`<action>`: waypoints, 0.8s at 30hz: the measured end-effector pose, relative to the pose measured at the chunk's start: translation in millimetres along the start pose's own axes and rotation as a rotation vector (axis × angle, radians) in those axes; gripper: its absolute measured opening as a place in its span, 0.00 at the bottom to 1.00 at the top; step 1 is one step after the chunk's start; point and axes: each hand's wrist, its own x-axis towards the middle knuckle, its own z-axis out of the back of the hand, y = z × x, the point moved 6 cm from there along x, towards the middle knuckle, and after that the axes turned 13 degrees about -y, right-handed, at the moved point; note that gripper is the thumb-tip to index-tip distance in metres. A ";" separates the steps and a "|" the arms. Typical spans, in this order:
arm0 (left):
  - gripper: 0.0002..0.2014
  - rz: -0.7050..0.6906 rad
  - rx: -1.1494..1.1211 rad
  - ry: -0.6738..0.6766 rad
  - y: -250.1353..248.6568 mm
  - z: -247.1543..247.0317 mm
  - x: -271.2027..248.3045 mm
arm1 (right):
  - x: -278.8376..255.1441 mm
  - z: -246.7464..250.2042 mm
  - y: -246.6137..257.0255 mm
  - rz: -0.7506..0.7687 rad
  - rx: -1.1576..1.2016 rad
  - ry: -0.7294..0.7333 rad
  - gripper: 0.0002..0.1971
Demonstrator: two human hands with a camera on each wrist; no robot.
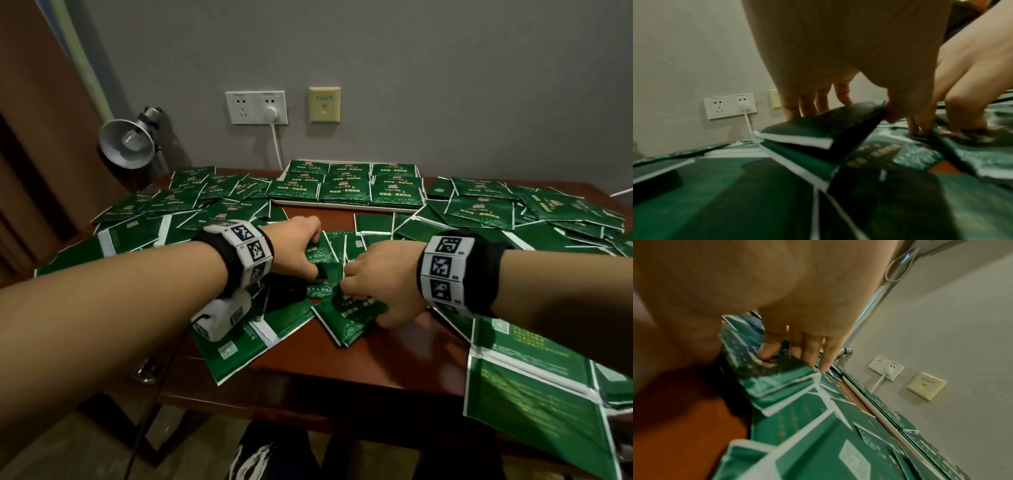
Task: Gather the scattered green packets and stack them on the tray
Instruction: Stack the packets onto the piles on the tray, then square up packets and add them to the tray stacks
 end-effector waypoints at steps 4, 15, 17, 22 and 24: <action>0.23 0.005 -0.027 -0.026 12.0 22.8 14.6 | -1.5 5.2 -23.3 -0.151 0.193 -0.092 0.18; 0.23 0.005 0.116 -0.107 76.3 67.3 129.4 | 37.9 7.7 -194.3 -0.550 0.308 -0.228 0.16; 0.24 -0.010 0.137 -0.089 87.6 61.9 160.5 | 55.4 3.1 -228.0 -0.604 0.294 -0.234 0.17; 0.24 -0.059 0.176 -0.046 109.5 37.5 238.2 | 108.8 -16.2 -293.3 -0.648 0.185 -0.184 0.17; 0.24 -0.071 0.198 -0.015 115.8 24.7 261.9 | 130.2 -25.7 -309.8 -0.641 0.159 -0.155 0.18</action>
